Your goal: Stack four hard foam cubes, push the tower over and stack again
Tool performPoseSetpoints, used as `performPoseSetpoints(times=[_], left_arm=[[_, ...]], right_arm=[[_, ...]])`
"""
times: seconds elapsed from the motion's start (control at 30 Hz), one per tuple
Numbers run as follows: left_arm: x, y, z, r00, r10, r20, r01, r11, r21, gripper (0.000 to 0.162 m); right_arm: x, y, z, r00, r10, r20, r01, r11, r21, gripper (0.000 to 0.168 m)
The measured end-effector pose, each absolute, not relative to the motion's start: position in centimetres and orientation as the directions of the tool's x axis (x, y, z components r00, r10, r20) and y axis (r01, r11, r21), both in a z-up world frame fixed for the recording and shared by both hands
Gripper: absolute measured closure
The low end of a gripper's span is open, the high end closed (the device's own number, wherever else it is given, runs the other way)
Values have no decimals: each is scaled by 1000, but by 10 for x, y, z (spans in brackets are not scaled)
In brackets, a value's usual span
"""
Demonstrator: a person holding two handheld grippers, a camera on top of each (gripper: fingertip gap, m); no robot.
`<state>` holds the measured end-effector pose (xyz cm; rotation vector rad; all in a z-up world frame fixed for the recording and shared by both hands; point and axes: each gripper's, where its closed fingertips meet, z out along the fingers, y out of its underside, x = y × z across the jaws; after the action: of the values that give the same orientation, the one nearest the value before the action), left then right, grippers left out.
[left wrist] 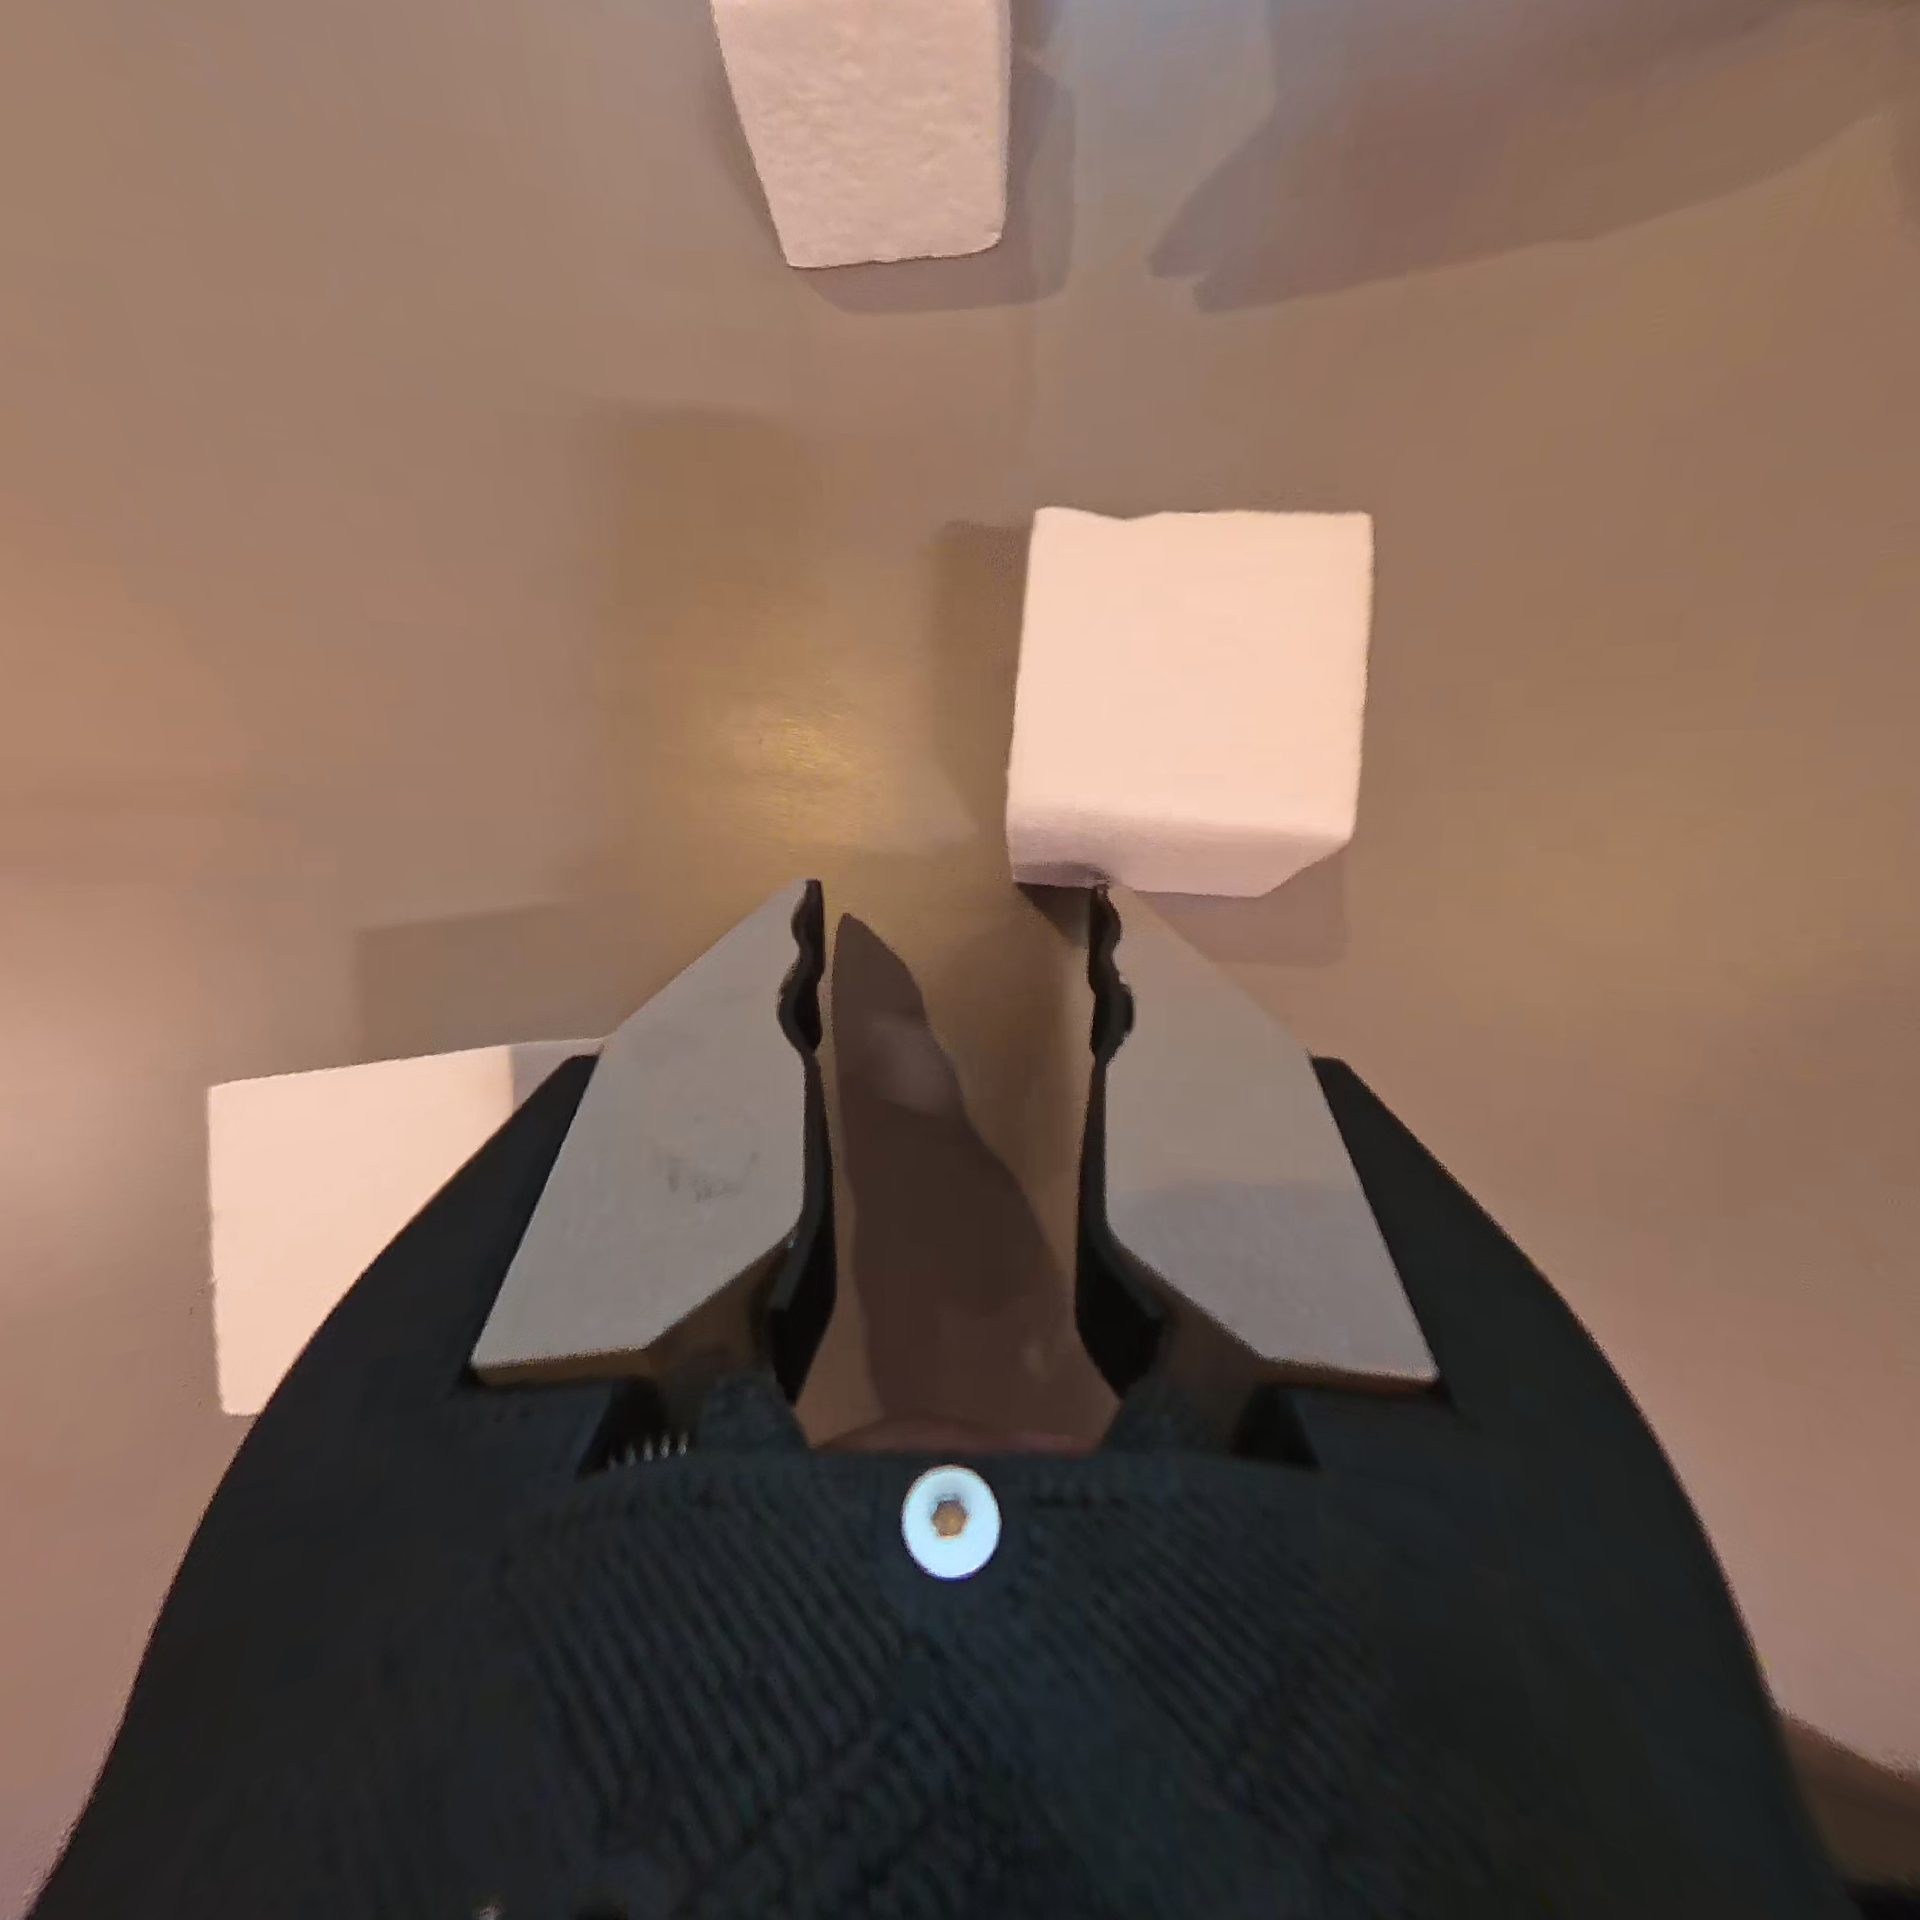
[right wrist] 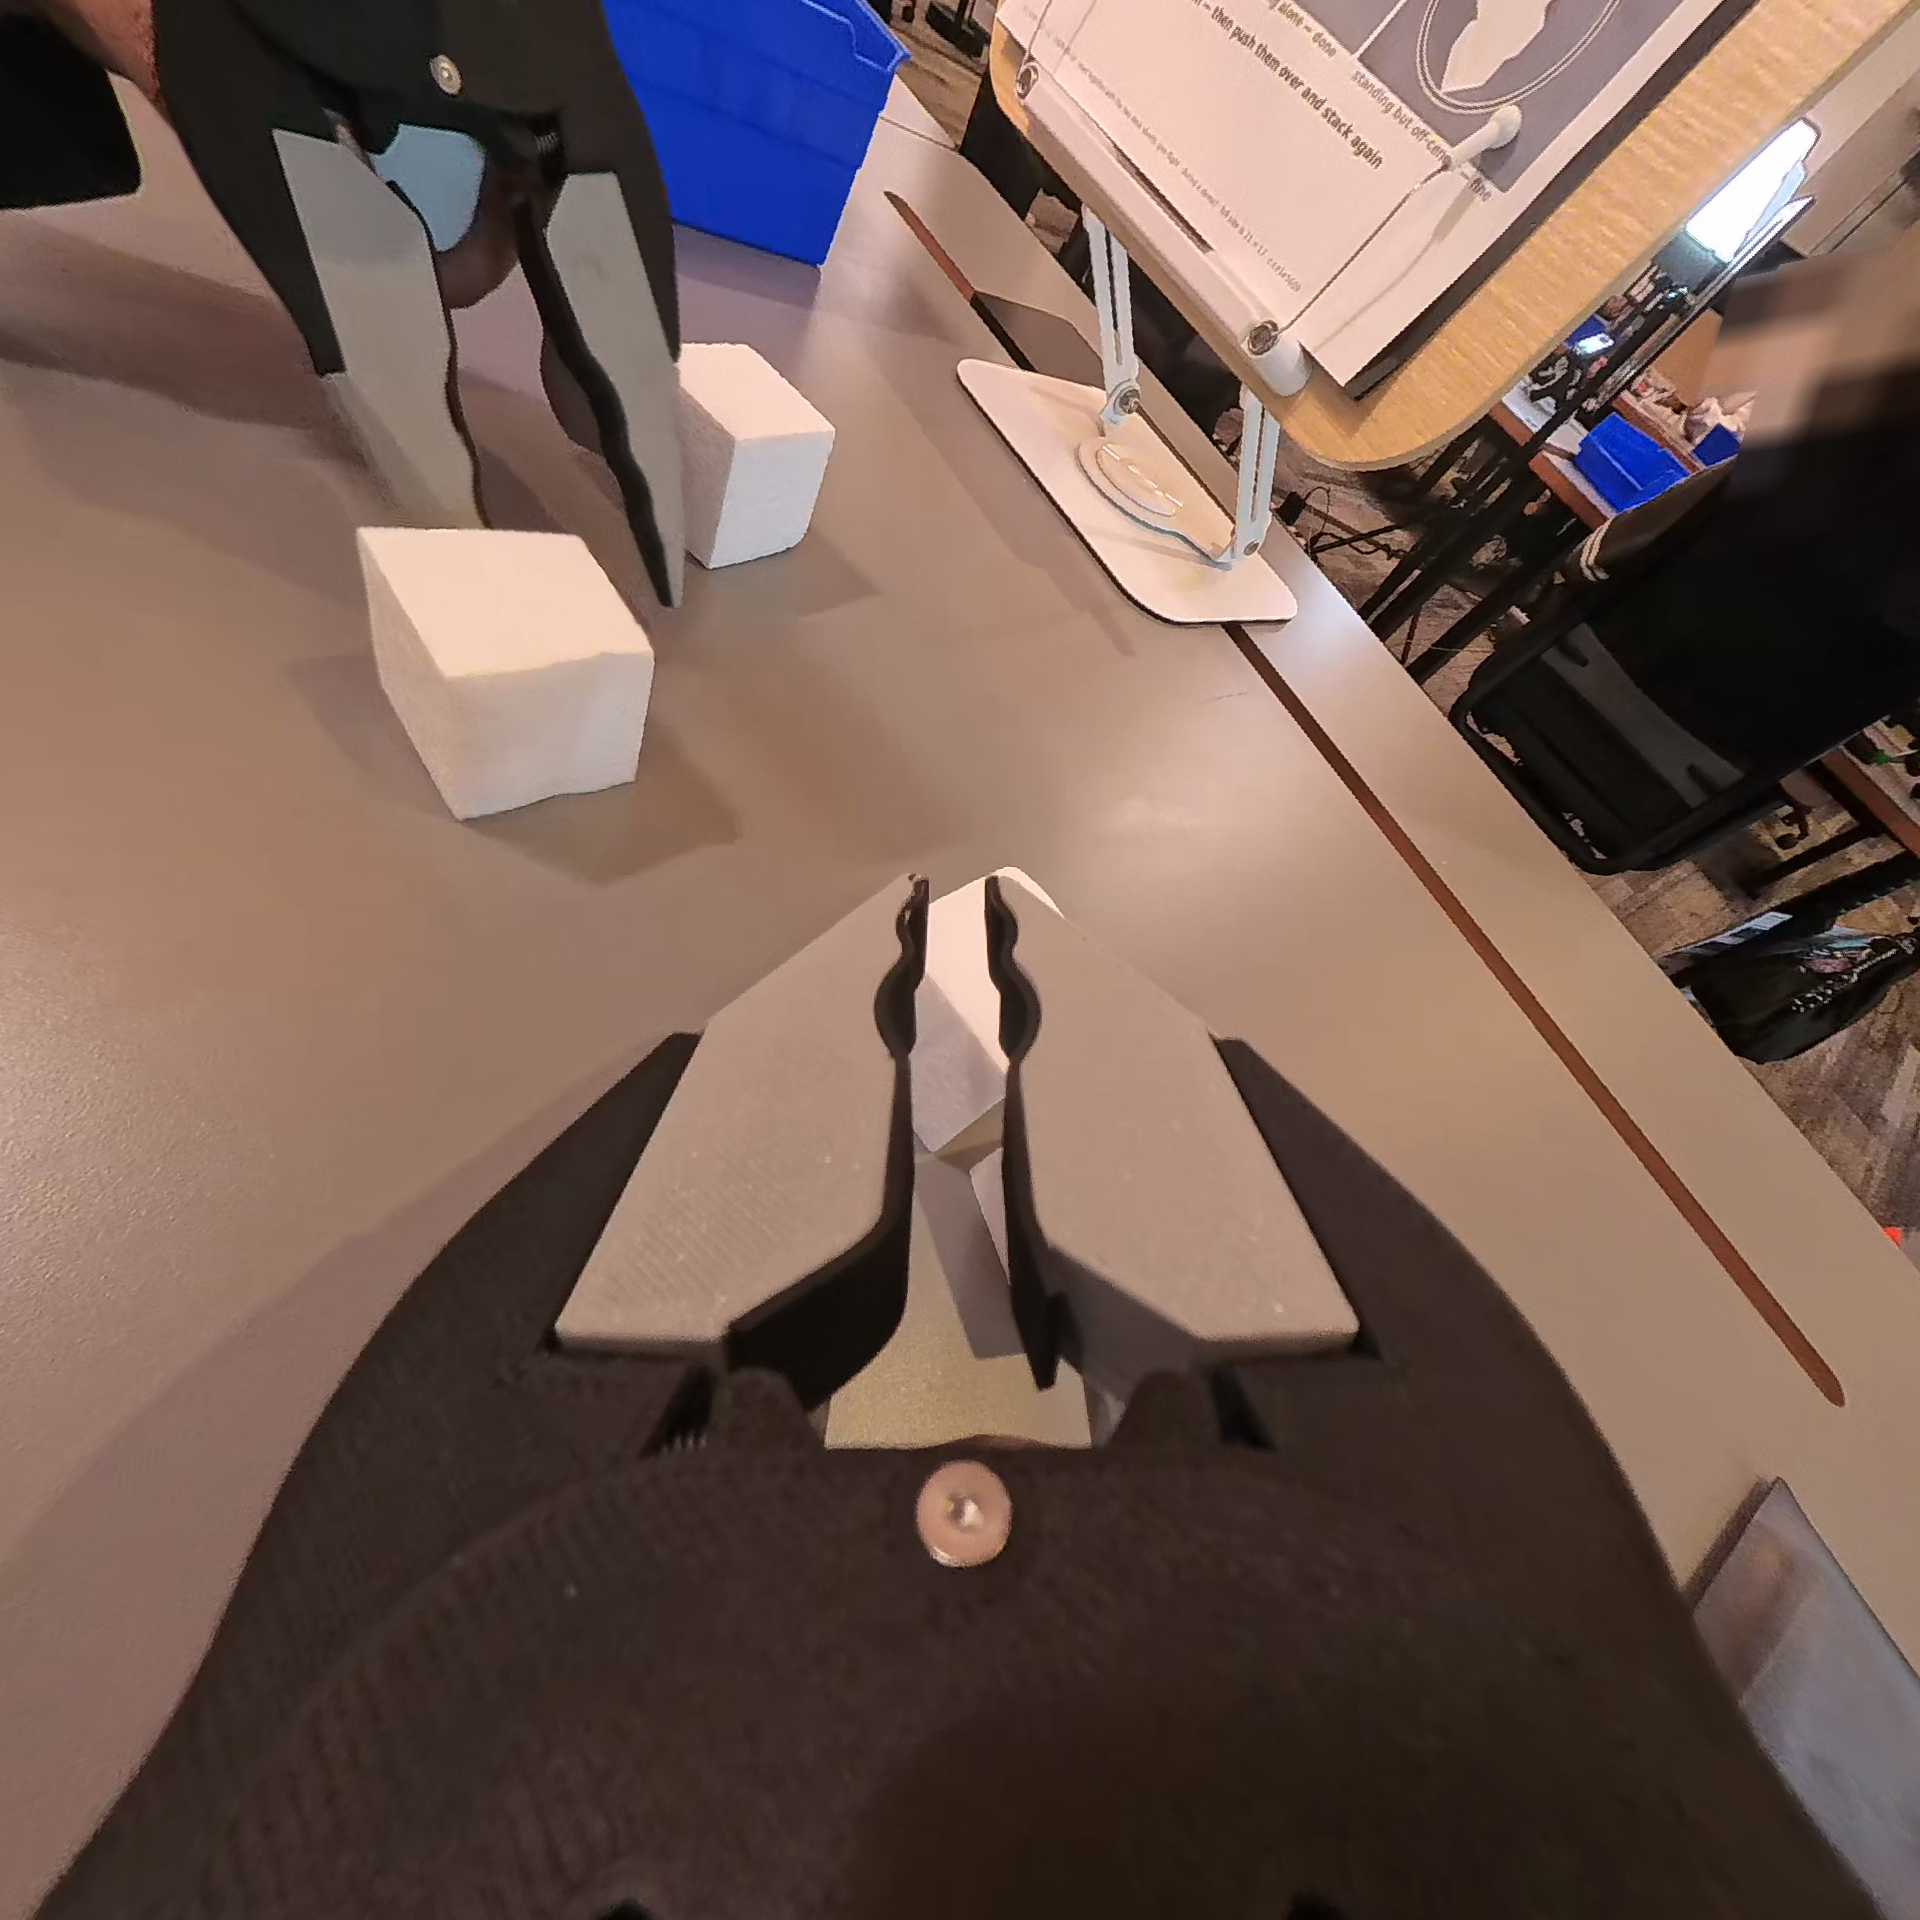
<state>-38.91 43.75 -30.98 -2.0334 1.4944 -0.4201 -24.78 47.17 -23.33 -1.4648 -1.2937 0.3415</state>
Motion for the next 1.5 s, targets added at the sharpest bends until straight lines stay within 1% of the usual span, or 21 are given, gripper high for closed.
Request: performPoseSetpoints(times=[0.17, 0.27, 0.37, 0.57, 0.7, 0.73, 0.87, 0.93, 0.97, 1.0, 1.07, 1.13, 1.2, 1.23, 1.27, 1.3, 1.4, 1.5], left_arm=[[-394, 447, -303, 368, -923, -109, -743, -221, -632, 113], [-397, 447, -295, 375, -921, -101, -718, -220, -660, 113], [-393, 450, -283, 391, -917, -79, -662, -221, -716, 113], [-407, 490, -262, 601, -793, -93, -518, -299, -801, 113], [-418, 508, -252, 704, -701, -109, -439, -310, -843, 115], [-419, 510, -249, 715, -691, -104, -422, -309, -852, 116], [-421, 512, -243, 737, -672, -70, -374, -319, -871, 117], [-423, 513, -244, 743, -666, -69, -373, -326, -869, 117], [-424, 513, -245, 746, -662, -69, -373, -330, -867, 117], [-424, 513, -246, 746, -663, -68, -375, -333, -865, 117], [-425, 513, -247, 746, -662, -70, -381, -337, -861, 117], [-425, 513, -247, 747, -660, -83, -387, -330, -861, 117], [-424, 513, -246, 747, -659, -87, -389, -327, -861, 117], [-424, 513, -246, 748, -658, -88, -388, -326, -862, 117], [-424, 513, -246, 747, -660, -86, -388, -327, -862, 117], [-424, 513, -247, 748, -659, -85, -389, -330, -860, 117], [-425, 514, -248, 750, -656, -87, -393, -335, -857, 117], [-426, 514, -249, 755, -649, -91, -395, -340, -853, 117]], right_arm=[[-247, 472, -234, 363, 836, 413, 516, 188, -835, 159], [-248, 472, -238, 357, 842, 404, 521, 179, -834, 152], [-248, 474, -244, 354, 840, 412, 551, 168, -817, 146], [-249, 472, -259, 312, 849, 426, 608, 166, -777, 151], [-249, 472, -274, 299, 865, 403, 647, 127, -752, 145], [-250, 473, -275, 303, 866, 399, 648, 120, -752, 140], [-253, 464, -276, 267, 896, 355, 627, 118, -770, 137], [-259, 433, -278, 124, 961, 248, 599, 127, -791, 162], [-261, 422, -278, 72, 974, 217, 585, 135, -800, 159], [-261, 419, -274, 62, 972, 225, 571, 150, -807, 154], [-263, 424, -260, 101, 961, 257, 519, 169, -838, 145], [-261, 430, -248, 146, 961, 237, 467, 144, -872, 141], [-257, 442, -242, 222, 950, 218, 438, 103, -893, 132], [-255, 451, -241, 272, 939, 209, 431, 75, -899, 122], [-253, 457, -241, 304, 934, 189, 424, 44, -904, 108], [-254, 460, -243, 321, 934, 158, 417, 11, -909, 102], [-258, 461, -249, 333, 937, 103, 418, -49, -907, 93], [-264, 455, -261, 307, 942, 131, 478, -34, -877, 93]])
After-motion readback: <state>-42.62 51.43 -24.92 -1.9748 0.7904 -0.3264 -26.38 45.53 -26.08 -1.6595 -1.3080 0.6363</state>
